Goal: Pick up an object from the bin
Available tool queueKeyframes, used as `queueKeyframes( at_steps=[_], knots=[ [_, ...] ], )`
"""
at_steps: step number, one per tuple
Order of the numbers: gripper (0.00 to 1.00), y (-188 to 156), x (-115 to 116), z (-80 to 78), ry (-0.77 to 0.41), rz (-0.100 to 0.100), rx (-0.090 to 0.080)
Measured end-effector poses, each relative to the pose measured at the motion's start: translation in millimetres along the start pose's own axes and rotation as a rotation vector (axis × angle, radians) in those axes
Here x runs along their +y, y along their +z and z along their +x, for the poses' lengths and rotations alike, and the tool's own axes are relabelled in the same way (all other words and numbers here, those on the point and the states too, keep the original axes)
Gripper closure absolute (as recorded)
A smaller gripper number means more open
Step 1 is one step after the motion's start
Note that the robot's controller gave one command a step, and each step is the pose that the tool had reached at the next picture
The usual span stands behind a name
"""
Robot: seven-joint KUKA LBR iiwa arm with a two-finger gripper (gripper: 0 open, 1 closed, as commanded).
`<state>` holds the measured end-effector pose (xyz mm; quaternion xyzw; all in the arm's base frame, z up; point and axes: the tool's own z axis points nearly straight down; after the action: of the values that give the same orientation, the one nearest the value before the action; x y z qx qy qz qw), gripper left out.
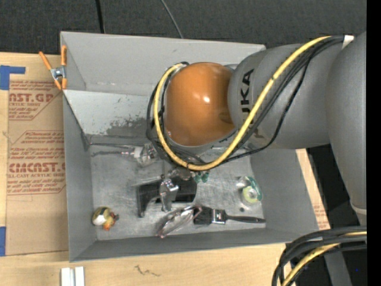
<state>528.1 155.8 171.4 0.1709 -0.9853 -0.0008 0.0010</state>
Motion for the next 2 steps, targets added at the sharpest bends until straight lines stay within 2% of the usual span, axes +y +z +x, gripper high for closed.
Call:
queueKeyframes(
  at_steps=[1, 2],
  knots=[
    [0.0, -0.6, -30.6, 11.4, -0.105, 0.004, -0.001],
    [1.0, 82.0, -38.4, 2.5, -0.477, 0.008, -0.069]
  ],
)
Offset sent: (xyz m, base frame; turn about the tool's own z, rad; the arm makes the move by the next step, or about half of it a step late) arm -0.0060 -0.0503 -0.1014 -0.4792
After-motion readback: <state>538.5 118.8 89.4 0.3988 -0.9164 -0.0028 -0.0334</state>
